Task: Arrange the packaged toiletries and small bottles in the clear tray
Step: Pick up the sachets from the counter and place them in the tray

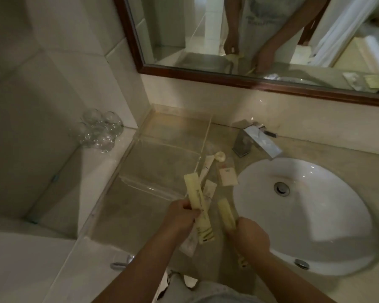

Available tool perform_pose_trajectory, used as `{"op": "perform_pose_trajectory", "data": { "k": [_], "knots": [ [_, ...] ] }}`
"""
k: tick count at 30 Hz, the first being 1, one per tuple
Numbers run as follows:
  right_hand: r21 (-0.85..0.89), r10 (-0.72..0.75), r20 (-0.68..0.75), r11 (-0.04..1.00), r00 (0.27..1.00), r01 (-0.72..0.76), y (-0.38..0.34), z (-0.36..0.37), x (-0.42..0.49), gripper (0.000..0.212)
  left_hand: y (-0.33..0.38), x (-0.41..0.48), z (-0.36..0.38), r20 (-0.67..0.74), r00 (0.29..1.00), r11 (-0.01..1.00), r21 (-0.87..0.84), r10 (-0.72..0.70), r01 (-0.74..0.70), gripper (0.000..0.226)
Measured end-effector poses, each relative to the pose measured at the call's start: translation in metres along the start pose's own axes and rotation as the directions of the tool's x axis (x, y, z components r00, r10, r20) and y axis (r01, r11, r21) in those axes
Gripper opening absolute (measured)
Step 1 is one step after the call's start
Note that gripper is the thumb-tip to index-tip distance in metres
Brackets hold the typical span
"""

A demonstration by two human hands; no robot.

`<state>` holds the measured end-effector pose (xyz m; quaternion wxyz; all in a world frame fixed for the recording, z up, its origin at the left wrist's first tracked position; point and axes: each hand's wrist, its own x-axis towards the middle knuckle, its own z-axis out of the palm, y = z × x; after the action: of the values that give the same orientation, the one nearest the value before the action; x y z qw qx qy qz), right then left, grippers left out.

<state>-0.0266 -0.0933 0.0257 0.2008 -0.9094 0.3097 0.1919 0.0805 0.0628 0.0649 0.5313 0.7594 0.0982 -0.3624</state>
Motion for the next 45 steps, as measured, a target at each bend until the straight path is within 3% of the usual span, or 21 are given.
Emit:
{"op": "perform_pose_trajectory", "data": {
  "k": [2,5,9,12,14,16,19,22,25,30,32,36,39,45],
  "knots": [
    [0.028,0.033,-0.135,0.999,0.99,-0.029,0.004,-0.009,0.0,0.021,0.007,0.01,-0.012,-0.02,1.0,0.999,-0.034,0.002,-0.003,0.021],
    [0.124,-0.053,-0.242,0.989,0.969,0.085,-0.017,-0.026,0.007,0.02,0.012,0.03,-0.032,-0.081,0.997,0.995,-0.1,-0.015,0.007,0.019],
    [0.133,-0.253,-0.239,0.948,0.937,0.29,-0.085,-0.047,0.031,0.009,0.017,0.055,-0.07,-0.223,0.973,0.975,-0.223,-0.059,0.008,0.018],
    [0.153,-0.29,-0.177,0.936,0.941,0.317,-0.138,-0.06,0.055,0.008,0.018,0.072,-0.096,-0.336,0.938,0.963,-0.269,-0.083,-0.012,0.024],
    [0.083,-0.339,-0.131,0.933,0.932,0.351,-0.169,-0.066,0.074,0.019,0.015,0.082,-0.109,-0.461,0.888,0.996,-0.085,-0.01,-0.032,0.039],
    [-0.025,-0.392,-0.076,0.92,0.917,0.391,-0.195,-0.069,0.092,0.027,0.015,0.085,-0.115,-0.498,0.863,0.995,0.092,0.087,-0.048,0.07],
    [-0.082,-0.403,0.039,0.911,0.914,0.405,-0.222,-0.059,0.121,0.035,0.022,0.085,-0.112,-0.442,0.883,0.987,0.083,0.161,-0.138,0.082],
    [-0.141,-0.392,0.146,0.9,0.908,0.412,-0.236,-0.042,0.143,0.039,0.024,0.1,-0.107,-0.455,0.866,0.948,0.311,0.209,-0.065,0.056],
    [-0.143,-0.388,0.195,0.897,0.901,0.417,-0.243,-0.034,0.156,0.039,0.032,0.103,-0.113,-0.368,0.914,0.815,0.574,0.173,0.077,0.024],
    [-0.146,-0.422,0.192,0.88,0.886,0.451,-0.244,-0.025,0.167,0.033,0.035,0.105,-0.129,-0.217,0.965,0.562,0.821,0.147,0.099,0.028],
    [-0.136,-0.45,0.158,0.872,0.879,0.471,-0.247,-0.023,0.166,0.03,0.034,0.107,-0.133,-0.189,0.967,0.489,0.869,0.172,0.083,0.031],
    [-0.205,-0.524,0.077,0.824,0.848,0.528,-0.246,-0.015,0.163,0.03,0.025,0.11,-0.138,-0.083,0.923,0.365,0.929,0.375,-0.065,0.028],
    [-0.154,-0.516,0.082,0.839,0.853,0.522,-0.245,-0.009,0.164,0.032,0.013,0.109,-0.138,-0.007,0.922,0.375,0.915,0.388,-0.151,0.035],
    [-0.015,-0.498,0.059,0.866,0.865,0.499,-0.252,-0.002,0.166,0.029,0.002,0.109,-0.14,0.016,0.898,0.358,0.914,0.44,-0.192,0.038]
  ]
}}
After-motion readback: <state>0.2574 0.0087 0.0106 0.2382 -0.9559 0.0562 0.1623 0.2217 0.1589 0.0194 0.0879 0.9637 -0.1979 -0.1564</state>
